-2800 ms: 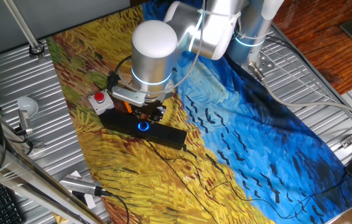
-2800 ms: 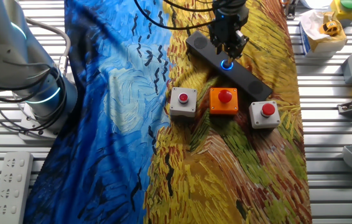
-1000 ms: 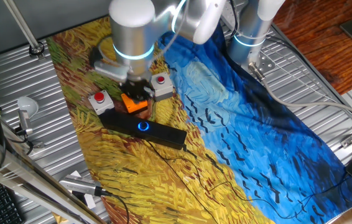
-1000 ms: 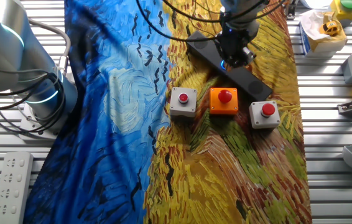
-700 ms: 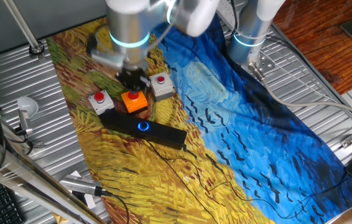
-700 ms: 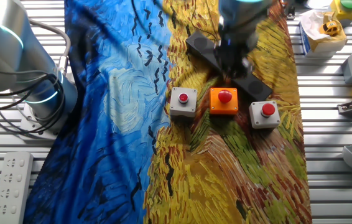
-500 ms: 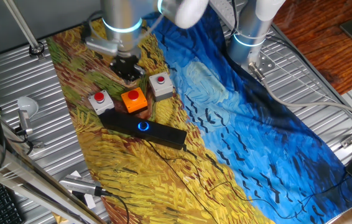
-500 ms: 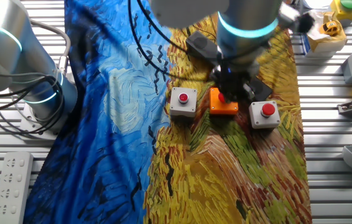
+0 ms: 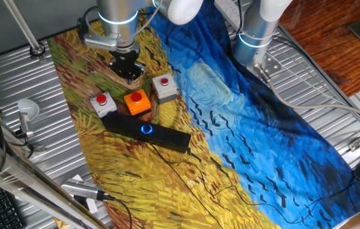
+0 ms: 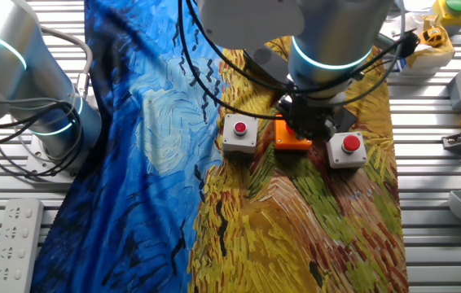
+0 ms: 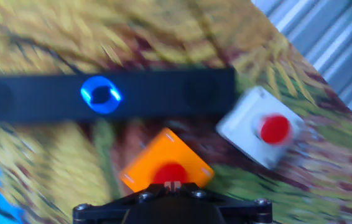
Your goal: Turn the knob to increase the volume of the speaker
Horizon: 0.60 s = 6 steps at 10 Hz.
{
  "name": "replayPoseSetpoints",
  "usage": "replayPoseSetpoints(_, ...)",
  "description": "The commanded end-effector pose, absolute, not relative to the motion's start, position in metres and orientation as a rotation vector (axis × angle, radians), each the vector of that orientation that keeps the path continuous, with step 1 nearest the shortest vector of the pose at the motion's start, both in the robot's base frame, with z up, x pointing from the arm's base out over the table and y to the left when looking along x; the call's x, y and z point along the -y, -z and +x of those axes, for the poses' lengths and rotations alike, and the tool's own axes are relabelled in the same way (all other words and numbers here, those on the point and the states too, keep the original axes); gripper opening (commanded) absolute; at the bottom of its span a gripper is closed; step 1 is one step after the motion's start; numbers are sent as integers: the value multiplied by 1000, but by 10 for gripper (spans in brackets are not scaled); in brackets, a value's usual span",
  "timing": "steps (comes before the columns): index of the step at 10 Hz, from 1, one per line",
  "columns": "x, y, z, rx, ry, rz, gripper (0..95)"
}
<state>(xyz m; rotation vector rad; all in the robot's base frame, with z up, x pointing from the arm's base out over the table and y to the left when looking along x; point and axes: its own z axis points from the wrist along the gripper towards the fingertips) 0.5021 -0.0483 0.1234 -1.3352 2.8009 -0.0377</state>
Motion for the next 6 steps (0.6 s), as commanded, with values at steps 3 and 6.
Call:
replayPoseSetpoints(3,90,-109,506,-2834,104,-1280,0)
replayPoseSetpoints(6,94,-109,505,-2856,116,-1233,0)
